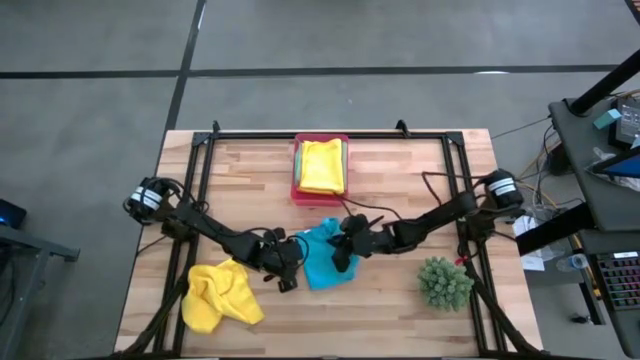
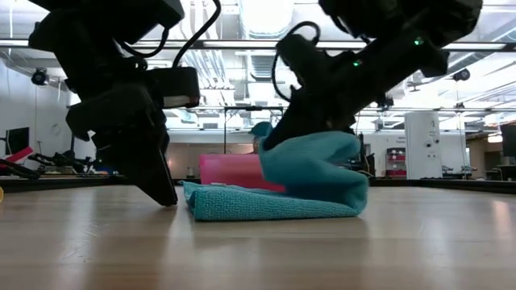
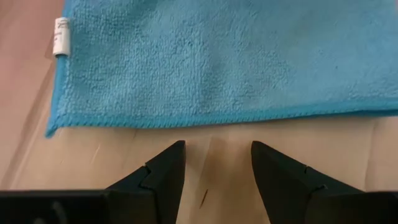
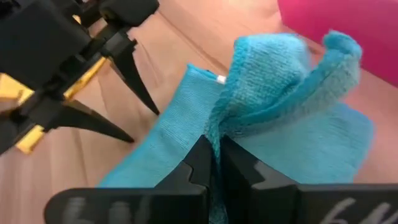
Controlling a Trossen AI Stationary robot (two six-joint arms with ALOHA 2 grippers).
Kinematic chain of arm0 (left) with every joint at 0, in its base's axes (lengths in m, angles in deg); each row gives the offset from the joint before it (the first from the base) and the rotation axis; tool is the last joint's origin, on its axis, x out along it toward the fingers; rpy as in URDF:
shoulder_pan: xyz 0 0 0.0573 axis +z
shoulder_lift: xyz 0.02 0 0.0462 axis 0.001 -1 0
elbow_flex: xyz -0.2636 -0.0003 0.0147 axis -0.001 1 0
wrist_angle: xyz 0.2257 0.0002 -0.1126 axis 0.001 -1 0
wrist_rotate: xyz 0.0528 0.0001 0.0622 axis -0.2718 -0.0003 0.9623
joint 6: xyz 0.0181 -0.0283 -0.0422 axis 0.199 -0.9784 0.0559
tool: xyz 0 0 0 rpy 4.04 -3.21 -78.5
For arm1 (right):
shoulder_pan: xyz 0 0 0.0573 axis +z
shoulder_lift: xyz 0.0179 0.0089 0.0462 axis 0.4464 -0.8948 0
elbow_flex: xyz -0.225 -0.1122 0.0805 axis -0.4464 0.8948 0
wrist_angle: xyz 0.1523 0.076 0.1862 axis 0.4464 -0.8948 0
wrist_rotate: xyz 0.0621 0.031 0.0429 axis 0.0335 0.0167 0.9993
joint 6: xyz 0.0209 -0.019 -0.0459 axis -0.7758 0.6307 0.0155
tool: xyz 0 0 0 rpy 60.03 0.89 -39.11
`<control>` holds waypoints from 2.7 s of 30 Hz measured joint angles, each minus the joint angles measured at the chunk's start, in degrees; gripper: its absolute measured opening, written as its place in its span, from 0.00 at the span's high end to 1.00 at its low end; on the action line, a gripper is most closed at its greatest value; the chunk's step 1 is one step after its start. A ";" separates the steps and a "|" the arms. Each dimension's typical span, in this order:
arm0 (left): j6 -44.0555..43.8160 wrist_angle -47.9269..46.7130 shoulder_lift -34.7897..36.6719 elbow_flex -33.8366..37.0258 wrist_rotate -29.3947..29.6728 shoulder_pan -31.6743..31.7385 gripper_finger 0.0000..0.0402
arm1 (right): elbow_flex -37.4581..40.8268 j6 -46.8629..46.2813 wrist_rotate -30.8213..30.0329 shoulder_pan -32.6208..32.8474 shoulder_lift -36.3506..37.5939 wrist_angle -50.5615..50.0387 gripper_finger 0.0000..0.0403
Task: Fold microfiber towels
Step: Fold the blue towel
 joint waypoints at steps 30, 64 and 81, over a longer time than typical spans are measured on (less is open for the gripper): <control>0.59 2.22 -0.14 -0.09 -0.33 -0.03 0.58 | -19.23 10.83 0.25 -0.36 -9.48 -18.15 0.46; 12.40 3.86 -4.39 -16.44 1.31 2.64 0.58 | 8.79 28.10 0.00 9.27 18.33 -7.98 0.43; 15.13 -0.55 -14.95 -25.79 8.31 4.26 0.58 | 9.48 31.08 -0.01 8.97 17.68 -6.70 0.43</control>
